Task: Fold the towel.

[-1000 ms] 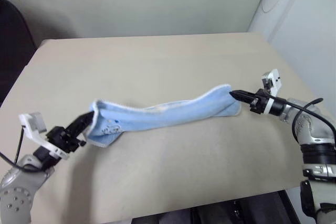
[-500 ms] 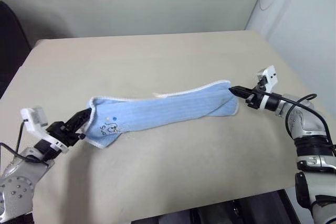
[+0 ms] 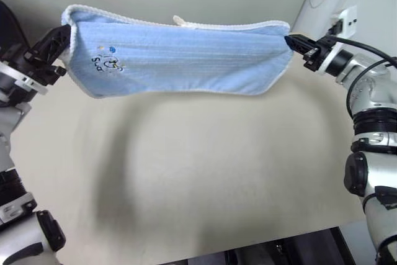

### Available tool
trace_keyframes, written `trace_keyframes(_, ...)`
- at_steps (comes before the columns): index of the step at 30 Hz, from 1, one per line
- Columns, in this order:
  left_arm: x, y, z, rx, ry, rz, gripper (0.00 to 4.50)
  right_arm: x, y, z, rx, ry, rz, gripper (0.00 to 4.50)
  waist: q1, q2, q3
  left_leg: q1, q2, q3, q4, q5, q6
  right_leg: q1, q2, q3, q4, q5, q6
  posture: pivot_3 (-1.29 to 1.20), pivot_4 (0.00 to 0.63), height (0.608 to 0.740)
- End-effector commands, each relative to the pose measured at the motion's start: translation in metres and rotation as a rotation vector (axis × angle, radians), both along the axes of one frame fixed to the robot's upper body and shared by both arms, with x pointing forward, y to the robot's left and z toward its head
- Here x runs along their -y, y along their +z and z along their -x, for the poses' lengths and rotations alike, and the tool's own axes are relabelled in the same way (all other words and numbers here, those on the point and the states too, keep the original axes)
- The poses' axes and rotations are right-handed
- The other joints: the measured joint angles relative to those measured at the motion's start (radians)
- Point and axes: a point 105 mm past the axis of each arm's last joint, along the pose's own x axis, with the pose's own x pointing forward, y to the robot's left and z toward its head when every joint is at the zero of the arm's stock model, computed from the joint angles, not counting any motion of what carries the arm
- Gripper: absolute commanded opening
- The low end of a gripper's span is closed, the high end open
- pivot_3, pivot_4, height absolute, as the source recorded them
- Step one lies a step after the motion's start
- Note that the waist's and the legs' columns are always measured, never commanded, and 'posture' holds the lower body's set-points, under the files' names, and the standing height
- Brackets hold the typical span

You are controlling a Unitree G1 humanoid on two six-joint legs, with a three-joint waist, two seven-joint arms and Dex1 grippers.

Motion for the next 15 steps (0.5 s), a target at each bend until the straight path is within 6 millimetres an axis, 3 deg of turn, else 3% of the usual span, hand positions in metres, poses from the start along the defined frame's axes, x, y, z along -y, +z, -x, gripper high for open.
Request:
trace_keyframes(1, -0.015, -0.014, 0.023, -0.011, -0.004, -0.013, 0.01, 0.019, -0.007, 0.015, -0.011, 0.028, -0.006, 0.00, -0.004, 0.000, 0.000, -0.001, 0.000, 0.000, 0.000, 0.000, -0.001, -0.003, 0.000, 0.005, 0.001, 0.000, 0.000, 0.00, 0.150, 0.740)
trace_keyframes(9, -0.013, -0.102, 0.052, -0.248, -0.054, 0.027, 0.01, 0.008, -0.098, 0.047, -0.274, 0.136, 0.073, 0.00, -0.020, -0.001, 0.000, -0.005, 0.001, -0.001, 0.000, 0.000, -0.003, -0.014, 0.001, 0.013, 0.005, -0.001, 0.002, 0.00, 0.150, 0.740)
trace_keyframes(11, -0.009, -0.121, 0.060, -0.315, -0.063, 0.017, 0.01, 0.010, -0.113, 0.052, -0.324, 0.133, 0.098, 0.00, -0.026, -0.001, 0.000, -0.004, 0.001, -0.001, -0.001, -0.001, -0.001, -0.015, 0.002, 0.013, 0.007, 0.000, 0.002, 0.00, 0.150, 0.740)
trace_keyframes(15, -0.004, -0.151, 0.074, -0.433, -0.064, -0.004, 0.01, 0.015, -0.130, 0.057, -0.400, 0.123, 0.138, 0.00, -0.033, -0.001, 0.000, 0.000, 0.000, -0.001, 0.001, -0.012, 0.018, -0.009, 0.002, 0.014, 0.010, 0.005, 0.005, 0.00, 0.150, 0.740)
